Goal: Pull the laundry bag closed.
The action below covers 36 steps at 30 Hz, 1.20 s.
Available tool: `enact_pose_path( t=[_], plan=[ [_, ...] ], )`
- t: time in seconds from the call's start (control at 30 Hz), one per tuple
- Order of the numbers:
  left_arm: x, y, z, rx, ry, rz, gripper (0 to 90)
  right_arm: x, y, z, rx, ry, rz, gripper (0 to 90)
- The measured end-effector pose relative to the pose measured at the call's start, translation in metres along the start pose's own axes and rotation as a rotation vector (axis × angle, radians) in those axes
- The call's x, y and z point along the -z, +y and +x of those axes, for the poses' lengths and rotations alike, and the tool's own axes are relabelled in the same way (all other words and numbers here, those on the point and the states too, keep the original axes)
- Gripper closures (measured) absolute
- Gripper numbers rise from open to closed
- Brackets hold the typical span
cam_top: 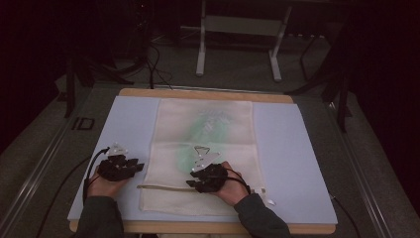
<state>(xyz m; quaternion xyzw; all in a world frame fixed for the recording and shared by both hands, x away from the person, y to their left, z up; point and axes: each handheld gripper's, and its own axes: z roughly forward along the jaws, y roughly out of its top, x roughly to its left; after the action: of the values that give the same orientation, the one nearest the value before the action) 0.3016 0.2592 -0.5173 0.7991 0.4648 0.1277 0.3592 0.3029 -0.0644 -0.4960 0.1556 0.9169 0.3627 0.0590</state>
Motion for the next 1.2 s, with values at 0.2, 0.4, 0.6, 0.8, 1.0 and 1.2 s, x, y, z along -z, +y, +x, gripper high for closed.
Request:
enact_pose_path(
  t=[0.2, 0.4, 0.6, 0.8, 1.0, 1.2],
  plan=[
    [0.0, 0.0, 0.0, 0.0, 0.001, -0.001, 62.9, -0.004, 0.005, 0.003, 0.007, 0.004, -0.005, 63.6],
    [0.0, 0.0, 0.0, -0.001, 0.001, 0.0, 62.8, -0.01, 0.009, 0.006, 0.012, 0.015, -0.003, 63.4],
    [0.0, 0.0, 0.001, -0.001, 0.001, 0.0, 62.7, -0.015, 0.014, 0.01, 0.023, 0.024, -0.001, 65.5],
    [0.0, 0.0, 0.0, 0.002, 0.002, -0.001, 62.6, -0.019, 0.017, 0.011, 0.021, 0.029, -0.006, 66.5],
    [0.0, 0.0, 0.0, 0.002, 0.003, -0.001, 62.4, -0.024, 0.021, 0.013, 0.025, 0.034, -0.007, 66.5],
    [0.001, 0.0, 0.001, -0.001, 0.004, -0.001, 62.2, -0.027, 0.027, 0.016, 0.035, 0.036, -0.007, 67.4]
  ],
)
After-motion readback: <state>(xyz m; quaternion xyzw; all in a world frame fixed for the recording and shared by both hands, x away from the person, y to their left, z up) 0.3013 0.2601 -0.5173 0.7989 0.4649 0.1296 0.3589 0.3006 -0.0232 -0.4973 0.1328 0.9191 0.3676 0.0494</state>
